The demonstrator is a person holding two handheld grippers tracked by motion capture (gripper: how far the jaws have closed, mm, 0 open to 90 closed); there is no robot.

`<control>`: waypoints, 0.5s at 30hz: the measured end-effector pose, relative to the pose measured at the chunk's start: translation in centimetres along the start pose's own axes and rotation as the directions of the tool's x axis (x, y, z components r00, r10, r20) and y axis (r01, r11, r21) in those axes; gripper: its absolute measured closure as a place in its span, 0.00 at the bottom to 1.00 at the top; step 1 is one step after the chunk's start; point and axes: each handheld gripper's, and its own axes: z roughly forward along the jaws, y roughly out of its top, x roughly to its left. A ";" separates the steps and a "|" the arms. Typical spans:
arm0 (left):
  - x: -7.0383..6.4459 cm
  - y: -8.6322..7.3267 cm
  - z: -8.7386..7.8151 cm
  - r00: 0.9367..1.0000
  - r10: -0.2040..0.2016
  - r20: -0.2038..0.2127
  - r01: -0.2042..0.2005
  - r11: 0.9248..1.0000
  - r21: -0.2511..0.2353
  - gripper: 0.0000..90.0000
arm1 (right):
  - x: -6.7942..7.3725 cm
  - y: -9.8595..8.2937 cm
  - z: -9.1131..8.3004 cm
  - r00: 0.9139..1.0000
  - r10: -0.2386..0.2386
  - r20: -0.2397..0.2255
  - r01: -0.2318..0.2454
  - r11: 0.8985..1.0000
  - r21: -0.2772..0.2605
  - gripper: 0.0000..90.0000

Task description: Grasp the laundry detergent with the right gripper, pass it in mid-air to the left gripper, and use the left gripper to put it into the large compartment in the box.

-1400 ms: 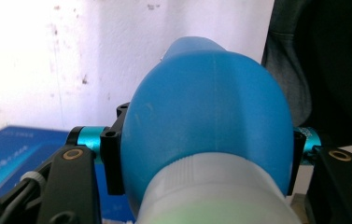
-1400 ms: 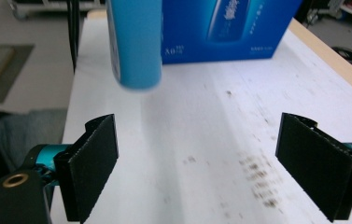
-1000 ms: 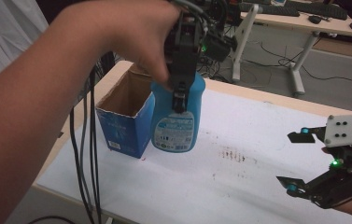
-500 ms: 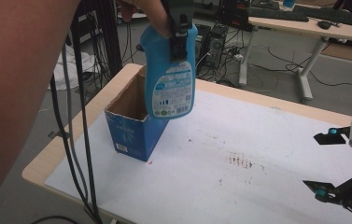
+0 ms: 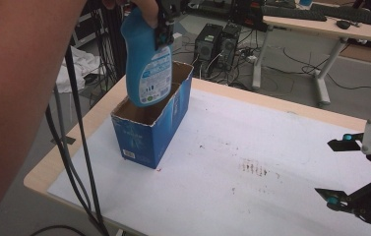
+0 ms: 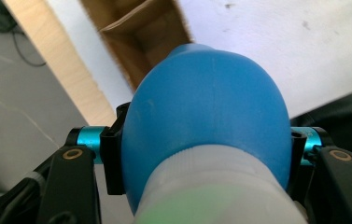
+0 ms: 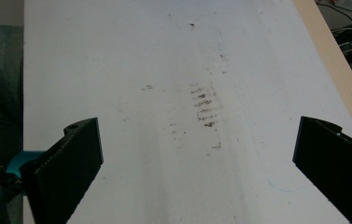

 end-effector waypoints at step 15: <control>2.1 0.2 4.4 0.996 -0.082 0.048 0.079 0.996 0.052 0.42 | 0.3 -0.3 0.2 1.000 0.007 -0.002 -0.008 1.000 -0.013 0.01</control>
